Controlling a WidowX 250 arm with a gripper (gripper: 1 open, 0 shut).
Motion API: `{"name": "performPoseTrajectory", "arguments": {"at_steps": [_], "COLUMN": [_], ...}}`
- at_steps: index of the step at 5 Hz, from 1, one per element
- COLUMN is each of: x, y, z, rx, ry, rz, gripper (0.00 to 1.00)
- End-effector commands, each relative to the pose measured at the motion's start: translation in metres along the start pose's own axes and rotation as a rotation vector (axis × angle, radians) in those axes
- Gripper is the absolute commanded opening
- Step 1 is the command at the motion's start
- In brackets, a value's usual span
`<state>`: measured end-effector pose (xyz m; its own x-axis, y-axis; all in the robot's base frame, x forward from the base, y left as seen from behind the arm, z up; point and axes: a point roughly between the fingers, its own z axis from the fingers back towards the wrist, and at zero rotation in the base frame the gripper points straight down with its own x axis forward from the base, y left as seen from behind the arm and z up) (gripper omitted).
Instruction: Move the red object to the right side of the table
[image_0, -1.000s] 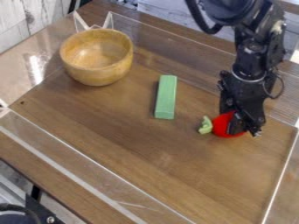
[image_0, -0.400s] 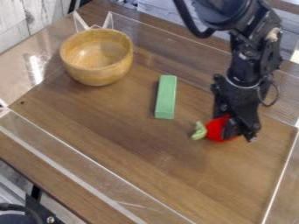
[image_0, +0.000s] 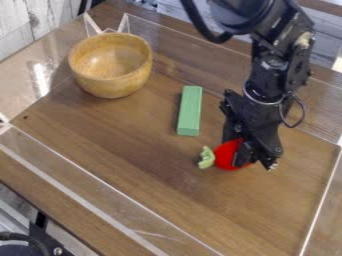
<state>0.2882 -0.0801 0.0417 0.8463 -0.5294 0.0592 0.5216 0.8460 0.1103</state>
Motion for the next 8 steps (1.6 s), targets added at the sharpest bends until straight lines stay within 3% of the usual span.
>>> {"name": "performPoseTrajectory", "arguments": {"at_steps": [1, 3, 4, 6, 8], "x": [0.004, 0.000, -0.004, 0.004, 0.020], "y": [0.006, 0.008, 0.011, 0.008, 0.000], "z": [0.020, -0.012, -0.006, -0.012, -0.014], "rx": [0.033, 0.046, 0.045, 0.049, 0.040], "ry": [-0.082, -0.130, -0.126, -0.118, -0.134], "rz": [0.017, -0.104, -0.108, -0.079, -0.181], "gripper": [0.00, 0.00, 1.00, 1.00, 1.00]}}
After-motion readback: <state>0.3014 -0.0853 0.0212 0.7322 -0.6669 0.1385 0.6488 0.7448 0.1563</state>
